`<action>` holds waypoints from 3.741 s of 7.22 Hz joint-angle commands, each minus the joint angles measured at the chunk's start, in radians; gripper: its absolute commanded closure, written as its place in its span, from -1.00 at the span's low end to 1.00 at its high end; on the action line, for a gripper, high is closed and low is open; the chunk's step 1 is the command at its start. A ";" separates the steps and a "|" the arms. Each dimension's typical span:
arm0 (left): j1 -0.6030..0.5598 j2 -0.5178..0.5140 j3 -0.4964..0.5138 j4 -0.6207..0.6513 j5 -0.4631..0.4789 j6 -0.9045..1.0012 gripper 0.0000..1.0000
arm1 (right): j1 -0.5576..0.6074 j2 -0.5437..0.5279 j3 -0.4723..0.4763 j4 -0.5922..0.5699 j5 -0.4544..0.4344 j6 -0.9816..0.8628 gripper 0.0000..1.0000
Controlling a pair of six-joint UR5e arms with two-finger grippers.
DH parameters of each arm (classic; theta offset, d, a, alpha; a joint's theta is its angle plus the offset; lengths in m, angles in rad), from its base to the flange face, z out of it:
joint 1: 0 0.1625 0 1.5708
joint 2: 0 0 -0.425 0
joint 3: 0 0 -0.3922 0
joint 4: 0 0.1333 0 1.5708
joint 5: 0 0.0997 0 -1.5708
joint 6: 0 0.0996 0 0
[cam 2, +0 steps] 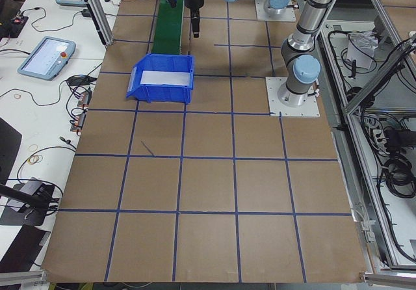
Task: Transport two buttons from left to right
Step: 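Move the right gripper back over the belt ahead of the red button, then hold the right gripper open as the red button rides into it, then close the right gripper on the red button and lift it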
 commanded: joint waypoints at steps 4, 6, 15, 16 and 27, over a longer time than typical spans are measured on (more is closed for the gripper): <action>0.003 0.000 0.003 0.002 0.000 0.002 -1.00 | 0.000 0.002 0.002 0.000 0.000 0.002 -1.00; 0.003 0.000 0.002 0.002 0.000 0.002 -1.00 | 0.000 0.002 0.000 -0.001 -0.006 0.000 -1.00; 0.001 0.000 0.000 0.000 0.000 0.002 -1.00 | 0.000 0.003 -0.005 -0.003 -0.006 0.002 -0.99; 0.000 0.000 0.002 0.000 0.000 0.000 -1.00 | 0.000 0.003 -0.003 -0.003 -0.001 0.002 -0.96; 0.001 0.000 0.000 0.000 0.000 0.002 -1.00 | -0.018 -0.033 -0.062 0.003 -0.064 -0.006 0.76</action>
